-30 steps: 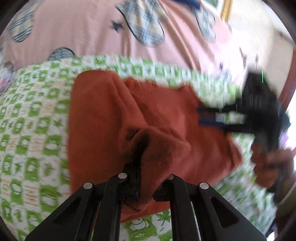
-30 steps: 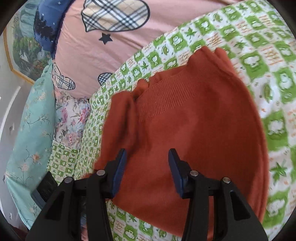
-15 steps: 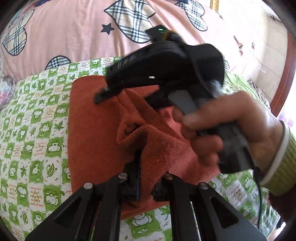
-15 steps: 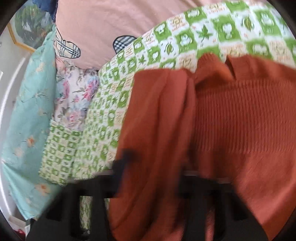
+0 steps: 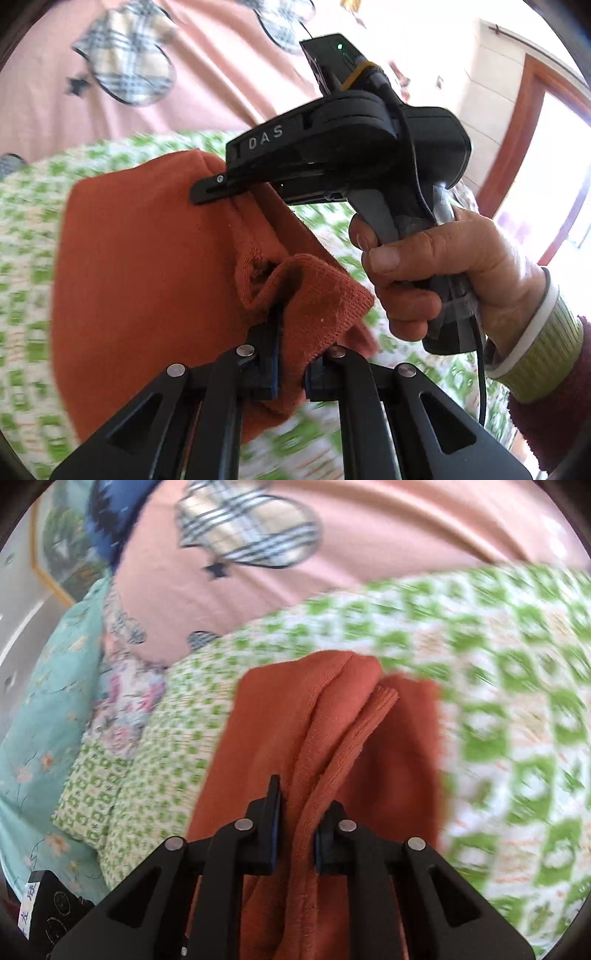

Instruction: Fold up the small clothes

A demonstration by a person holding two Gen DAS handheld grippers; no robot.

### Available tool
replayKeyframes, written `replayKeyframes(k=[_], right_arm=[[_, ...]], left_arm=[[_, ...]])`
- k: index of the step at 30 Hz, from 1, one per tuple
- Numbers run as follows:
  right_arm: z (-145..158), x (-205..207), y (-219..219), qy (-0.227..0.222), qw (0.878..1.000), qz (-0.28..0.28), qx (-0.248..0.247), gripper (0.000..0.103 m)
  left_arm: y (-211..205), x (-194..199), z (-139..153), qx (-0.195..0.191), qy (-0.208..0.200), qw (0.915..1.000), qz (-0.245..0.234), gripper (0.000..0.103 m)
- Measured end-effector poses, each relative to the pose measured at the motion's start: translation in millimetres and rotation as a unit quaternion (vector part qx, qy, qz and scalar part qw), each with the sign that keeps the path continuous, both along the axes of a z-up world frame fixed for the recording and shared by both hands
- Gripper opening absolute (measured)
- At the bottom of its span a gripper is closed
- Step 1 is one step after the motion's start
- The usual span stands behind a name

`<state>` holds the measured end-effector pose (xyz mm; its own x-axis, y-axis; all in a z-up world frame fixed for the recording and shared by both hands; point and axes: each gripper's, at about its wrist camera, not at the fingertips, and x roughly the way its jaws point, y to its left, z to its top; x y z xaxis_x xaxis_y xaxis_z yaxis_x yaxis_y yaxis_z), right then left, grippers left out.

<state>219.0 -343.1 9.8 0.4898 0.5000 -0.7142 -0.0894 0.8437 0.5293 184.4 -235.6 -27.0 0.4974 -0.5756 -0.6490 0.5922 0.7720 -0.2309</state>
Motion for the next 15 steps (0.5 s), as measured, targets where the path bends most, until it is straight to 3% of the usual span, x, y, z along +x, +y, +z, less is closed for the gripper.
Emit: replayKeyframes(k=[5,8,12,15], right_arm=[[-21.8,-3.1,-14.3,0.019,1.0,-0.008,-0.004,0.015],[-14.1,-10.2,-16.4,-0.005,1.0,-0.013,0.005,0.015],[-28.8,-7.2,-21.6,0.025,0.999,-0.03,-0.023,0.015],[-30.4,-13.5,-26.4,0.022,0.999,-0.04,-0.014,0.02]], left_arm=[[-23.1,7.7,-25.4,0.032,0.016,0.9993,-0.007,0.008],[-19.8,13.2,-27.0,0.024,0.022,0.9994,-0.007,0.008],[-24.6,19.9,-35.2,0.015,0.037,0.9991,-0.016,0.01],[-22.8,22.7,-44.4,0.01,0.062,0.9979,-0.017,0.014]])
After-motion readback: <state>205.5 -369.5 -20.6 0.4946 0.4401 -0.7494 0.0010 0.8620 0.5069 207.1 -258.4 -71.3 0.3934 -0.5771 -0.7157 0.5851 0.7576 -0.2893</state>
